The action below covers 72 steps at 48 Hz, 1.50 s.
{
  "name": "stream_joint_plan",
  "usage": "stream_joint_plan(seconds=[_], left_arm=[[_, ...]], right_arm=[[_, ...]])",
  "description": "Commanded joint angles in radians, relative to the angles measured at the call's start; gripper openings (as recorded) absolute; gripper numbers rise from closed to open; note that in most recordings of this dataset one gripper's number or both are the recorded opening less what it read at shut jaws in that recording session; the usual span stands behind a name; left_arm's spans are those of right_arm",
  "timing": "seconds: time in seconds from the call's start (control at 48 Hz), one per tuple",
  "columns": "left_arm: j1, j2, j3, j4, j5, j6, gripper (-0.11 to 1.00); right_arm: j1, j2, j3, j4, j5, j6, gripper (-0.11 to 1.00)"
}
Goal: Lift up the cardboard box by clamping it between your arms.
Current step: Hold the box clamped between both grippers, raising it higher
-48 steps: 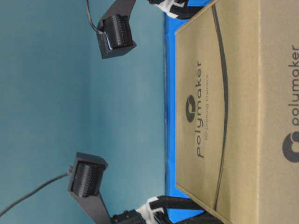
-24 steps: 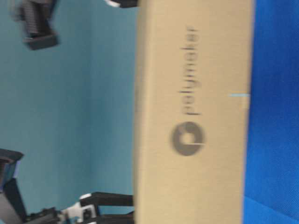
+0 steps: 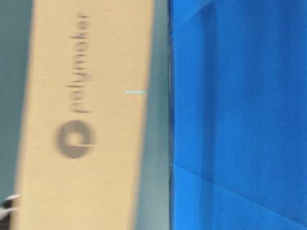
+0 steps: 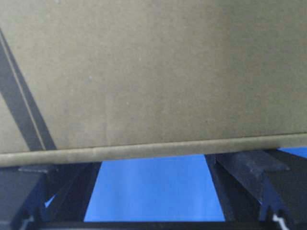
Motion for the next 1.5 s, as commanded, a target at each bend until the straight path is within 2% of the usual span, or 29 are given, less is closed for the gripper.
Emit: stream_joint_plan(seconds=[0.0, 0.167, 0.354, 0.562, 0.771, 1.271, 1.479], left_arm=[[0.002, -0.017, -0.12, -0.006, -0.003, 0.002, 0.89], [-0.002, -0.025, -0.17, -0.006, 0.074, 0.011, 0.89], [-0.005, -0.029, -0.206, -0.005, 0.104, 0.012, 0.89], [-0.02, -0.023, -0.287, -0.005, 0.137, 0.014, 0.89], [-0.025, -0.014, -0.344, 0.0, 0.172, 0.041, 0.89], [-0.023, 0.012, -0.371, 0.0, 0.181, 0.051, 0.89], [-0.023, 0.018, -0.307, 0.002, 0.156, 0.051, 0.89]], right_arm=[[-0.006, -0.009, -0.133, 0.005, 0.005, 0.003, 0.99], [-0.009, -0.02, -0.21, 0.005, 0.092, -0.003, 0.99], [0.0, -0.037, -0.265, 0.006, 0.124, -0.002, 0.99], [0.015, -0.04, -0.339, 0.005, 0.176, -0.003, 0.99], [0.015, -0.037, -0.374, 0.005, 0.213, -0.008, 0.99], [0.015, -0.037, -0.368, -0.005, 0.219, -0.021, 0.99], [0.015, -0.037, -0.279, -0.006, 0.17, -0.021, 0.99]])
